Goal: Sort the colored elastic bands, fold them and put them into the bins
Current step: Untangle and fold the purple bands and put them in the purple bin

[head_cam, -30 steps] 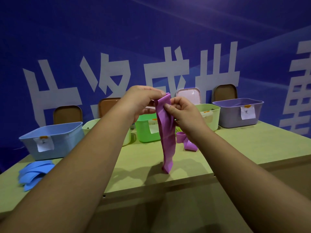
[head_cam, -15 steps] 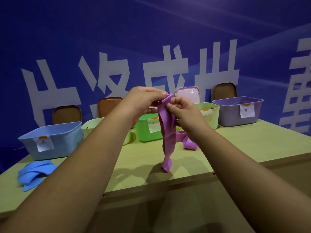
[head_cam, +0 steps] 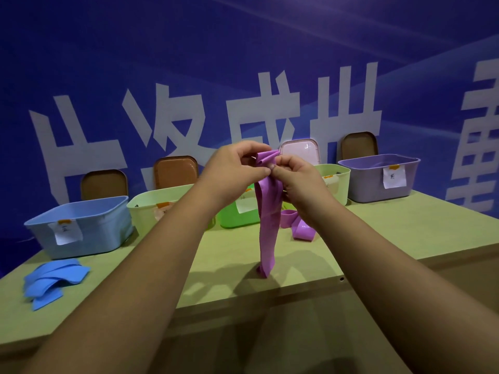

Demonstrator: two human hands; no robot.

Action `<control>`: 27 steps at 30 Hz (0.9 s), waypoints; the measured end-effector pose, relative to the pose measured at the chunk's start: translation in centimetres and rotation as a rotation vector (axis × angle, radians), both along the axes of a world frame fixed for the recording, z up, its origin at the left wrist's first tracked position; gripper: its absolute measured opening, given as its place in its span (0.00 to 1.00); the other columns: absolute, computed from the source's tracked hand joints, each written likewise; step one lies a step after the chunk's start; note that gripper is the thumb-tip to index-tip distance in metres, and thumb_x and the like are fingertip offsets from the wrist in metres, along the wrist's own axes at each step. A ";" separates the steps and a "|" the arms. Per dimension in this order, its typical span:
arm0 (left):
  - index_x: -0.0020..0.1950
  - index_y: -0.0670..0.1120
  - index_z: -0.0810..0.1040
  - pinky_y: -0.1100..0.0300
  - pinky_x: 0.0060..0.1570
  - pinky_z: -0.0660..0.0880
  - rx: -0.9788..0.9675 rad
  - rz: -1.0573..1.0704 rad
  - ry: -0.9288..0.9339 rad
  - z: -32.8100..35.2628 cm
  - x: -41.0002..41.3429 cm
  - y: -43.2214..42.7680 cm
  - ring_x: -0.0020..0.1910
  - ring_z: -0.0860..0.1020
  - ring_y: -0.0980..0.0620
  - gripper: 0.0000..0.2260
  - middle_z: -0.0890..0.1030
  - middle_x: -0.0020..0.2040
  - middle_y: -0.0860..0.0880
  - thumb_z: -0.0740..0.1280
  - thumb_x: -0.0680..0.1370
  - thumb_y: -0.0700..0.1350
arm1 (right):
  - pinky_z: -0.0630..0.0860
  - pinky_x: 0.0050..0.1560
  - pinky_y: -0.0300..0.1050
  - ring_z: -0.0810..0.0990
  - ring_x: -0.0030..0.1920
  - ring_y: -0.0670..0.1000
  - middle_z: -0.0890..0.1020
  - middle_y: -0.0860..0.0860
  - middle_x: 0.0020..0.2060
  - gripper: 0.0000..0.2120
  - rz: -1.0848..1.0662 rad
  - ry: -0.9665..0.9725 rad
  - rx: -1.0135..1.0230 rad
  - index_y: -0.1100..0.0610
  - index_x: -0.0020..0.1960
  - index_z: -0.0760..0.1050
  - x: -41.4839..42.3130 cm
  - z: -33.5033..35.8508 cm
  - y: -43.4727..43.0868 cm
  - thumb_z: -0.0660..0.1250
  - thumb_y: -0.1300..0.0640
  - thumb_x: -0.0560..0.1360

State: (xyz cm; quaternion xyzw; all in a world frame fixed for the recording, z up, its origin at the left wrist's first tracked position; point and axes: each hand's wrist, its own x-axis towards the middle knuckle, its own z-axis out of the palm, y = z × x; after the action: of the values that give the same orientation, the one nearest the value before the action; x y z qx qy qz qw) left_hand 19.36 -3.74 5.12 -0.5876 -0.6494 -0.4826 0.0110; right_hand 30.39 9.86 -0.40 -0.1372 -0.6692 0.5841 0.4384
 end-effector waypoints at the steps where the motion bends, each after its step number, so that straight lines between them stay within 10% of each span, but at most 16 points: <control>1: 0.68 0.53 0.84 0.70 0.52 0.80 0.027 0.011 0.010 -0.2 0.1 0.2 0.54 0.82 0.66 0.18 0.85 0.57 0.58 0.76 0.79 0.41 | 0.79 0.45 0.52 0.82 0.44 0.53 0.86 0.53 0.44 0.06 0.003 -0.004 0.002 0.53 0.57 0.84 0.0 0.0 0.0 0.71 0.54 0.83; 10: 0.63 0.54 0.87 0.57 0.57 0.84 0.193 0.047 0.044 -0.9 0.0 1.0 0.53 0.85 0.61 0.13 0.87 0.55 0.57 0.75 0.81 0.40 | 0.76 0.33 0.40 0.83 0.37 0.46 0.87 0.51 0.41 0.06 0.045 0.026 -0.030 0.56 0.57 0.82 0.3 0.0 0.1 0.72 0.54 0.83; 27: 0.61 0.49 0.87 0.55 0.50 0.86 0.307 -0.099 -0.417 1.3 0.7 0.6 0.53 0.87 0.52 0.09 0.89 0.51 0.53 0.71 0.83 0.40 | 0.83 0.52 0.42 0.87 0.55 0.46 0.88 0.47 0.55 0.15 0.043 -0.041 0.115 0.49 0.64 0.81 0.8 0.5 -1.5 0.66 0.42 0.85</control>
State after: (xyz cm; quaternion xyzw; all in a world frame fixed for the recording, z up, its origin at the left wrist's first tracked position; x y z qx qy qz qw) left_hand 20.05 -3.15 6.47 -0.4978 -0.5274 -0.6861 -0.0578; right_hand 31.20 8.36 0.06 -0.1094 -0.7134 0.5508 0.4192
